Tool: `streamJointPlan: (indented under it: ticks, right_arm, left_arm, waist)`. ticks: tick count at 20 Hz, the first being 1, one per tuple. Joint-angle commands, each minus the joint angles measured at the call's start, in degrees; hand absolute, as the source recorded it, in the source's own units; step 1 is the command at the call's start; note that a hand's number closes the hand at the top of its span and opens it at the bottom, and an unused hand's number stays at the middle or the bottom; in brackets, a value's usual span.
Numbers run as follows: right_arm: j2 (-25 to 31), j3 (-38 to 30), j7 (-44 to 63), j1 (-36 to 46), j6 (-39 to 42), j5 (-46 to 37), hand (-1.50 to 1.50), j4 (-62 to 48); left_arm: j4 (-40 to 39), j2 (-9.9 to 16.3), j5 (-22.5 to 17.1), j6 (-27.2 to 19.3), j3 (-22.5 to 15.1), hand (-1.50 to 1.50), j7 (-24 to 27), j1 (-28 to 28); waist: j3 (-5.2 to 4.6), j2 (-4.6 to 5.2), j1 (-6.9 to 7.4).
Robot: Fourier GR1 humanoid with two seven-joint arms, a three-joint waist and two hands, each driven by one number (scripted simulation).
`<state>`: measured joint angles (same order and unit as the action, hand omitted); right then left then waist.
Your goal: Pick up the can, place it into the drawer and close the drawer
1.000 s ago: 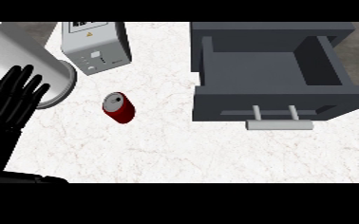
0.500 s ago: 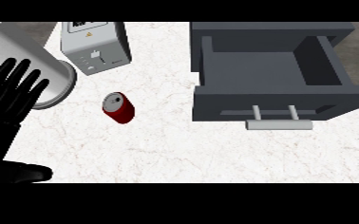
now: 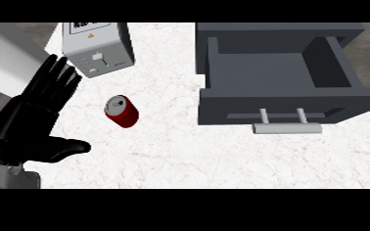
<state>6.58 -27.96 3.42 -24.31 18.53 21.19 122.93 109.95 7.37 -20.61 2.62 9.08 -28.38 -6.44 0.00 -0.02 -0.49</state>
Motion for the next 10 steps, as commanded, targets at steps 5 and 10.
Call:
streamJointPlan:
  ticks: [5,10]
  right_arm:
    - [-0.8,-4.4,2.6,-1.0,3.2,3.2,-1.50,2.1]
    - [-0.2,-5.8,-0.4,2.8,5.7,0.8,-1.50,-4.5]
  left_arm:
    - [-10.9,-0.1,2.4,0.1,0.0,-1.50,4.6,-4.9]
    - [-16.4,-1.2,5.4,0.7,-1.4,-1.50,9.4,-4.7]
  waist:
    - [-0.01,-0.01,-0.01]
    - [0.00,0.03,0.16]
